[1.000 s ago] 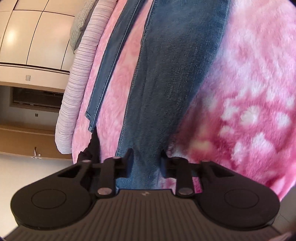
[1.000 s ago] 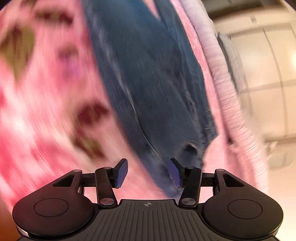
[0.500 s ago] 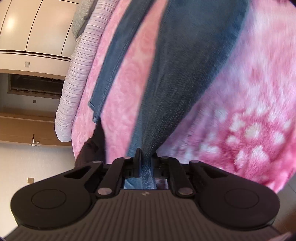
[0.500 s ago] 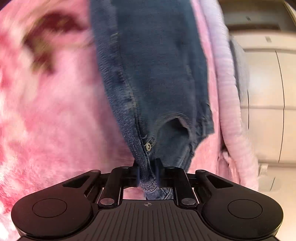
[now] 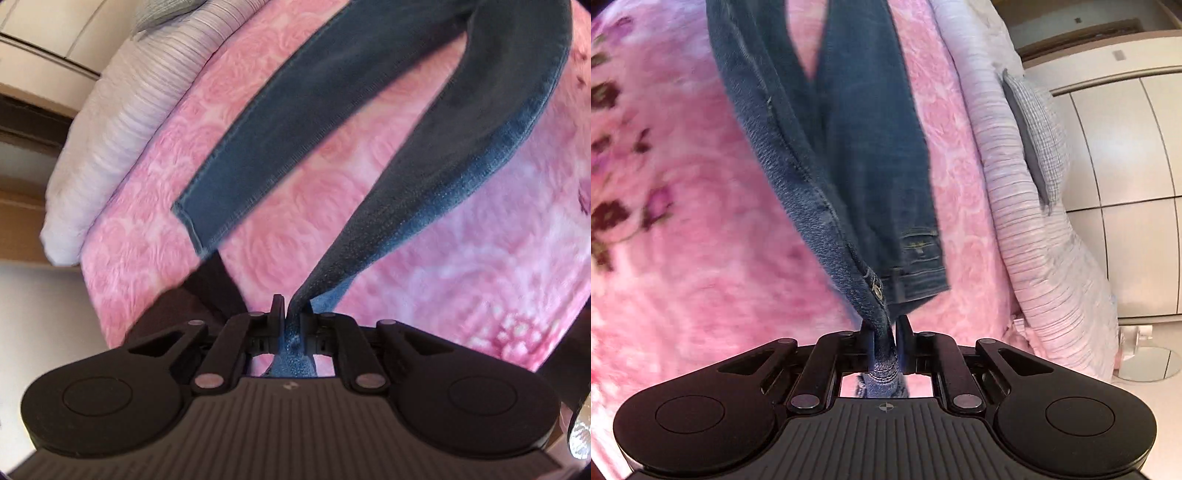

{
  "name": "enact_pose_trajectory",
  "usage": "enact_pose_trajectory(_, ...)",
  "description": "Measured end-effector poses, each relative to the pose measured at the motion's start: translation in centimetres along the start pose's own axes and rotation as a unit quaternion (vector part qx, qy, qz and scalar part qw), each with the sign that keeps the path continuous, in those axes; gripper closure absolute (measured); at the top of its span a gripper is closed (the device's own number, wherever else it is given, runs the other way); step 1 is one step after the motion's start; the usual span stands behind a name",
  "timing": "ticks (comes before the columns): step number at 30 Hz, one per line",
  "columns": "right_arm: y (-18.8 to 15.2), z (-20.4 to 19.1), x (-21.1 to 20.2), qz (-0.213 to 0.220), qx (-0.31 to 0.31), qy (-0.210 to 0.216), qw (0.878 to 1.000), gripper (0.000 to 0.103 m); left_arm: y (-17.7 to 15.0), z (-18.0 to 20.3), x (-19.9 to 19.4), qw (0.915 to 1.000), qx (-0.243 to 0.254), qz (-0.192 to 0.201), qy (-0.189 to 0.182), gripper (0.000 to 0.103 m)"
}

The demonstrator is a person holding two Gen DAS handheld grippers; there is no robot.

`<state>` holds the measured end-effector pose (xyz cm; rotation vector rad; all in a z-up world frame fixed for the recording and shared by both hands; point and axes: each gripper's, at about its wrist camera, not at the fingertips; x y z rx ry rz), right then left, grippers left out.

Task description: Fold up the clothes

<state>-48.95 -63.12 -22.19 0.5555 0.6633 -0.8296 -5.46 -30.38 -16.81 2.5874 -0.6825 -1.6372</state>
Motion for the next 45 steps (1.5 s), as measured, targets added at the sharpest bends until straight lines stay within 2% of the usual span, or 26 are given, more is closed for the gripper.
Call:
enact_pose_trajectory(2, 0.8, 2.5, 1.0, -0.012, 0.004, 0.011, 1.0, 0.094, 1.2, -3.2, 1.6, 0.9993, 0.002, -0.009, -0.036, 0.096)
enact_pose_trajectory(5, 1.9, 6.3, 3.3, -0.031, 0.008, 0.028, 0.999, 0.094, 3.0, -7.1, 4.8, 0.9976, 0.017, -0.017, -0.064, 0.096)
enact_pose_trajectory(10, 2.9, 10.9, 7.7, -0.053, 0.02, 0.046, 0.997, 0.094, 5.8, -12.4, 10.6, 0.9953, 0.007, -0.036, -0.09, 0.096)
enact_pose_trajectory(15, 2.9, 14.7, 13.9, -0.061, 0.04, 0.076, 0.994, 0.094, 8.6, -15.0, 17.3, 0.9919, 0.003, -0.067, -0.108, 0.096)
enact_pose_trajectory(21, 2.1, 16.7, 22.6, -0.067, 0.066, 0.123, 0.988, 0.094, 11.3, -15.6, 25.5, 0.9896, -0.015, -0.098, -0.104, 0.093)
enact_pose_trajectory(25, 1.3, 17.1, 27.3, -0.069, 0.09, 0.143, 0.983, 0.093, 12.7, -14.7, 30.2, 0.9895, 0.013, -0.126, -0.07, 0.083)
enact_pose_trajectory(26, 1.1, 17.1, 28.5, -0.072, 0.095, 0.144, 0.982, 0.088, 12.9, -14.5, 31.2, 0.9892, 0.024, -0.133, -0.057, 0.082)
enact_pose_trajectory(27, 1.0, 17.0, 29.5, -0.076, 0.097, 0.142, 0.982, 0.079, 13.0, -14.3, 31.7, 0.9893, 0.031, -0.135, -0.046, 0.081)
enact_pose_trajectory(29, 0.7, 16.7, 30.4, -0.078, 0.1, 0.125, 0.984, 0.066, 13.1, -14.3, 32.2, 0.9891, 0.042, -0.138, -0.029, 0.071)
enact_pose_trajectory(30, 0.6, 16.7, 30.5, -0.077, 0.108, 0.113, 0.985, 0.062, 13.0, -14.4, 32.2, 0.989, 0.046, -0.138, -0.023, 0.068)
enact_pose_trajectory(34, -0.7, 18.2, 29.5, -0.083, 0.183, 0.065, 0.977, 0.058, 12.5, -15.0, 31.7, 0.9892, 0.052, -0.137, 0.001, 0.067)
enact_pose_trajectory(38, -2.5, 18.8, 26.8, -0.102, 0.287, 0.037, 0.952, 0.058, 11.6, -16.6, 29.7, 0.9912, 0.026, -0.129, 0.017, 0.066)
enact_pose_trajectory(41, -3.3, 17.5, 24.8, -0.107, 0.337, 0.039, 0.935, 0.057, 10.7, -17.4, 28.0, 0.9917, 0.01, -0.125, 0.029, 0.064)
enact_pose_trajectory(43, -3.4, 15.9, 23.3, -0.105, 0.341, 0.041, 0.933, 0.057, 9.8, -17.4, 26.9, 0.9912, 0.004, -0.128, 0.035, 0.064)
enact_pose_trajectory(45, -2.8, 14.2, 21.7, -0.094, 0.335, 0.039, 0.937, 0.057, 9.0, -17.7, 25.1, 0.9905, 0.001, -0.13, 0.043, 0.062)
Point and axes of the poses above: each gripper's, at about its wrist camera, not at the fingertips, and x roughly the way its jaws point, z to its right, y to its top, and after that the axes turned 9 degrees about z, right-handed
